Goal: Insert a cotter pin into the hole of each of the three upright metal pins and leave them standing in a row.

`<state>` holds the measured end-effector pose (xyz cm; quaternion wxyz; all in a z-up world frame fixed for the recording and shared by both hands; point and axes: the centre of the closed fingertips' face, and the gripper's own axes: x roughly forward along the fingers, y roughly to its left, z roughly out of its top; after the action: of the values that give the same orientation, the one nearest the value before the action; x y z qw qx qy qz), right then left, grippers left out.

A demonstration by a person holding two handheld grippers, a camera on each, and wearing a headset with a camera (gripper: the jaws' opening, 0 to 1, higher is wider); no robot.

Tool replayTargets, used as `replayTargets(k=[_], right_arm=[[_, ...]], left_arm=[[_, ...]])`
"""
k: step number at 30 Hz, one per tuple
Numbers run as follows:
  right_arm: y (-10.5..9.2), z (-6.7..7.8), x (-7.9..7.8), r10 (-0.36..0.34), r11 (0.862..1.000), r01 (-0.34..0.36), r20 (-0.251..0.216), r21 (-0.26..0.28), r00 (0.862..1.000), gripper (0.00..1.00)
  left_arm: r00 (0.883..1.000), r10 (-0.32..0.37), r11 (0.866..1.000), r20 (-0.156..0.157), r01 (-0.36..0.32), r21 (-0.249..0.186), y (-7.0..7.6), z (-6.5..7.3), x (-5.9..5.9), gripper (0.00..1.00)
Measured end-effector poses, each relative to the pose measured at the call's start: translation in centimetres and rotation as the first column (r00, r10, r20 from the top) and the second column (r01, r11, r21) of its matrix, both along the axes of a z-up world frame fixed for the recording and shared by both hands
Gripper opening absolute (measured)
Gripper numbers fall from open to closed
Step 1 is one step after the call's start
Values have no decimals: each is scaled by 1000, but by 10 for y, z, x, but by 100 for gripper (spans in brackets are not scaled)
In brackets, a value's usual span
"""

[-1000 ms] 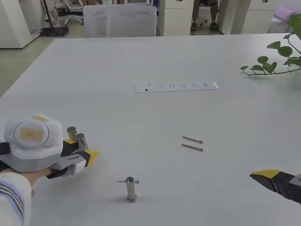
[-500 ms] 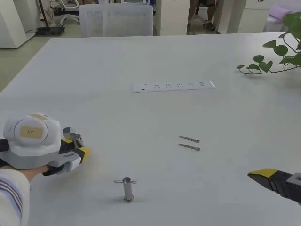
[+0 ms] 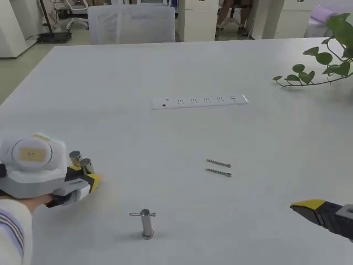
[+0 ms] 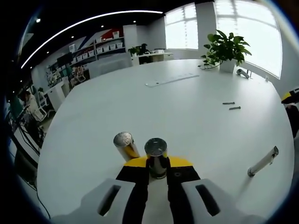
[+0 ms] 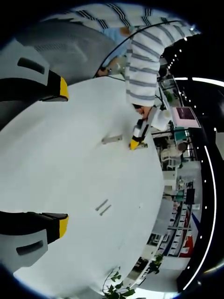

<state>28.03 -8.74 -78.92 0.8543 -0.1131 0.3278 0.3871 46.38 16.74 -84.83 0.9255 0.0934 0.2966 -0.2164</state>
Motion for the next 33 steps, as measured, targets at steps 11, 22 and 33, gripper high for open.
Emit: replayTargets(k=[11,22,33], right_arm=[[-2,0,-1,-1,1000,1,-1,2,1000,100],[-3,1,-1,0,1000,0,-2,9,1000,100],[-3,0,-2,7,1000,-7,-3,16,1000,99]], left_arm=[[999,-33,999,16,32,28,-3,2,-1,11],[998,-56,998,-15,56,31,-1,5,-13,11],[996,-76,997,-44,77,25,1,14,-37,11]])
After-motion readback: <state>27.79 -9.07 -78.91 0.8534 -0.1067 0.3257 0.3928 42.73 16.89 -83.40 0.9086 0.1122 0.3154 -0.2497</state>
